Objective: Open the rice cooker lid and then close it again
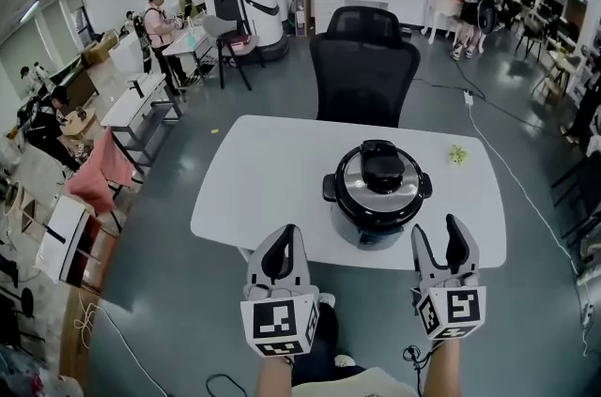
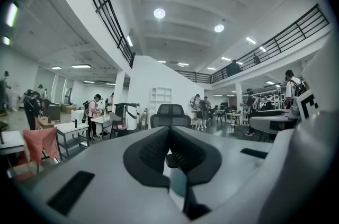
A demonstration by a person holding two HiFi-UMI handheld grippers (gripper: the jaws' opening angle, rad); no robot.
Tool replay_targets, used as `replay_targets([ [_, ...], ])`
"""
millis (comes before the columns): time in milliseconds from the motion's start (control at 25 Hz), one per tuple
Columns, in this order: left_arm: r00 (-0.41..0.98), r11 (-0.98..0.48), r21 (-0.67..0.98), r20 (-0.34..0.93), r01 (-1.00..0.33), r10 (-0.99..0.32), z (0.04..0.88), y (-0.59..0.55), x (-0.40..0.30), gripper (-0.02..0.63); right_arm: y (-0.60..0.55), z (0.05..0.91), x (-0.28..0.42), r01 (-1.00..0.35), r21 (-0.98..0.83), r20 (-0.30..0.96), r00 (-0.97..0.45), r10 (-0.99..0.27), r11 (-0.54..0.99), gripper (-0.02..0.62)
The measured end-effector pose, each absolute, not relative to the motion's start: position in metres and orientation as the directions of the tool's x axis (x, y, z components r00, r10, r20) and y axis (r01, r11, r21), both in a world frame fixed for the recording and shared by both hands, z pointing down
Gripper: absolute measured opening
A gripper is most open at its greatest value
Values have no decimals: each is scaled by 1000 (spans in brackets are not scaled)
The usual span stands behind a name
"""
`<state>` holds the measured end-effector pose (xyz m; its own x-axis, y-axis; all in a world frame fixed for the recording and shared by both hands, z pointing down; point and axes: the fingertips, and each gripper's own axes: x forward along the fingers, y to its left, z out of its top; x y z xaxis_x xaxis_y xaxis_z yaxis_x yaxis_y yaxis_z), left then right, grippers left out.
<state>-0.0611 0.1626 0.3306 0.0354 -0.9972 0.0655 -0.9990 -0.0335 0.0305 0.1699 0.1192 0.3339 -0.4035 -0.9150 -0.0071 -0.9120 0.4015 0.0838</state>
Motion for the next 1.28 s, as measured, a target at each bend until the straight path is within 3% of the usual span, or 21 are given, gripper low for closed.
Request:
replay_targets([
  [800,215,-214,20,116,-977,-970,344,-156,-129,14,-158,344,105,-948,118,60,-289,-955,294,275],
  [1280,286,-286,24,172,-958,-943,373,-227,-127,14,-211,362,91,-874,237,200,-384,-902,424,275],
])
